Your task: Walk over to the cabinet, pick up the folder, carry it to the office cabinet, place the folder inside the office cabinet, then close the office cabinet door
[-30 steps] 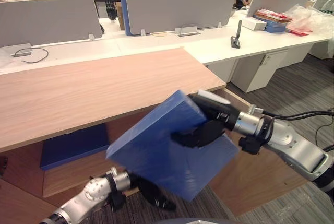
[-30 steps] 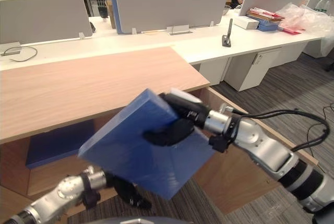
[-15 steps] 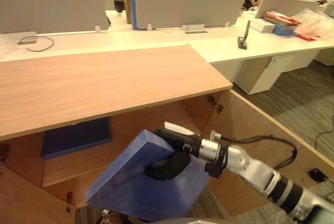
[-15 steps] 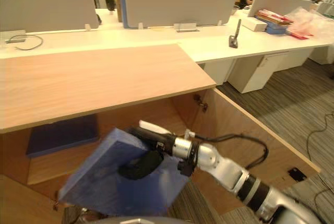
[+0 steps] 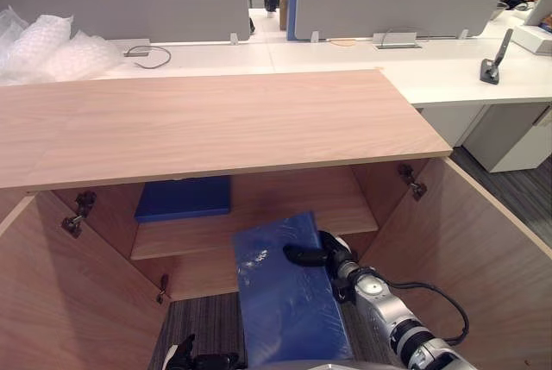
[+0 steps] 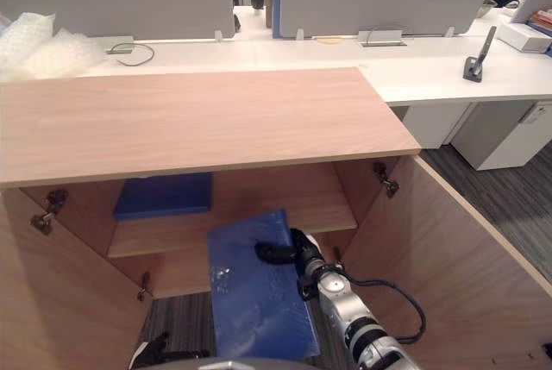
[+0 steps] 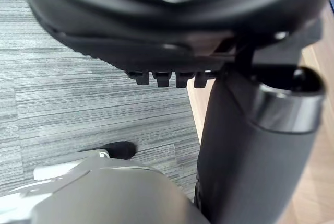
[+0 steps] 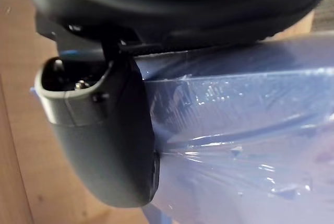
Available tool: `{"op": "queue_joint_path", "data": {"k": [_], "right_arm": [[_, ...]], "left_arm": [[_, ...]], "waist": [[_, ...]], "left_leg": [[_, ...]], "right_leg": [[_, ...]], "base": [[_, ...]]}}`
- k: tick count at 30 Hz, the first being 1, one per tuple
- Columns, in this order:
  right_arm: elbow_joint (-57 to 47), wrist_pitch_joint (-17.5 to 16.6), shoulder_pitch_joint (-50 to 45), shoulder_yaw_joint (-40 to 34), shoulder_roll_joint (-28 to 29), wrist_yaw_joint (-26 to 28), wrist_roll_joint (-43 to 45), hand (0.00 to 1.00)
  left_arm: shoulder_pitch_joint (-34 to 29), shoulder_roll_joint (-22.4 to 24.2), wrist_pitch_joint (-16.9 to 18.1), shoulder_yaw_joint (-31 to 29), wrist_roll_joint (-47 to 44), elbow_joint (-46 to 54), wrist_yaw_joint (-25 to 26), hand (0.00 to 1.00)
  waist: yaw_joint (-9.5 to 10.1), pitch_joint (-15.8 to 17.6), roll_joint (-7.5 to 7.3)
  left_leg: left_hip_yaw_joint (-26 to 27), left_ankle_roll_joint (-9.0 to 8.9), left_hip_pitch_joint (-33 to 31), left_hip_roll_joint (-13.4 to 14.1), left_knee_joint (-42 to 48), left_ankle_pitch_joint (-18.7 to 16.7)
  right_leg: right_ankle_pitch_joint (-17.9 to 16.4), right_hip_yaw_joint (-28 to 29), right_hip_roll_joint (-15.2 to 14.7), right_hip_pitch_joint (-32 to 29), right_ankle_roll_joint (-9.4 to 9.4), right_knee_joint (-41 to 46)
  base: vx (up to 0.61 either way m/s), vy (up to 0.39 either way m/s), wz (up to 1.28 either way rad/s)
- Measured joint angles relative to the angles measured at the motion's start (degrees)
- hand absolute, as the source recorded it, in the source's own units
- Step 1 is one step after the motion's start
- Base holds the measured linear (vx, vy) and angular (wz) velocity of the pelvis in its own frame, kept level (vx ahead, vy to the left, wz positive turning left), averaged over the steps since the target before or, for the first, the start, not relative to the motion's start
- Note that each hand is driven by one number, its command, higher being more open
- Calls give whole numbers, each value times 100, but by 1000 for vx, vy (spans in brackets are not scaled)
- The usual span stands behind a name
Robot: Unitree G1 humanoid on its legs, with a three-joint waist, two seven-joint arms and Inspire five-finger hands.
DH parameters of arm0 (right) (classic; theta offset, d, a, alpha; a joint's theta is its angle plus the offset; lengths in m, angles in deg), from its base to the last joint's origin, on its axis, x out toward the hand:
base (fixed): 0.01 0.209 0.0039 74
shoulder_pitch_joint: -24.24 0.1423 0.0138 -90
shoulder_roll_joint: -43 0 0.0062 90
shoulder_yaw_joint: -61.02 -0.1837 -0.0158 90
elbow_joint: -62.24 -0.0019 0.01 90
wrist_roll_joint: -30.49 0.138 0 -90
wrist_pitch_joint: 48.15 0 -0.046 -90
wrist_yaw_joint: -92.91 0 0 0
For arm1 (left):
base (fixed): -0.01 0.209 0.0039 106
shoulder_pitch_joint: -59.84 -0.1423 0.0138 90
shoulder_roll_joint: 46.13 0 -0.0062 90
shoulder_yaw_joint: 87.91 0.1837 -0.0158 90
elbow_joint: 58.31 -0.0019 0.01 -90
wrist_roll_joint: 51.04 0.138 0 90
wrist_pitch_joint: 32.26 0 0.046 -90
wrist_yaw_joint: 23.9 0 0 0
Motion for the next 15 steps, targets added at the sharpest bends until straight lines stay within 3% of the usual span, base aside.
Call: {"op": "queue_joint_path", "data": {"k": [4, 10, 14, 15], "right_arm": [[446, -16, 621, -772, 521, -175, 1912, 0], [524, -246, 1396, -2065, 795, -523, 3445, 0], [219, -776, 1727, -2913, 947, -657, 4341, 0], [-206, -1077, 1818, -3079, 950, -669, 4565, 0]], "left_arm": [[2, 87, -23, -47, -239, 260, 63, 100], [10, 273, -74, -60, -548, 748, 191, 100], [3, 356, -71, -98, -602, 1004, 202, 100], [4, 422, -67, -94, -619, 1163, 201, 100]], "waist": [[108, 123, 77], [370, 388, 271], [473, 540, 343], [469, 674, 434]], "left_leg": [[-201, -9, -462, 24, 582, -283], [-621, -16, -1255, 123, 1825, -888], [-780, 6, -1577, 155, 2291, -1130], [-810, 22, -1782, 189, 2570, -1246]], "right_leg": [[4, -174, 9, -43, -2, -97], [35, -469, 150, 43, 4, -223], [36, -573, 209, 20, 4, -187], [-40, -606, 220, -150, -7, 43]], "base": [[33, -2, 22], [64, 15, 33], [25, 46, 17], [-27, 62, 8]]}}
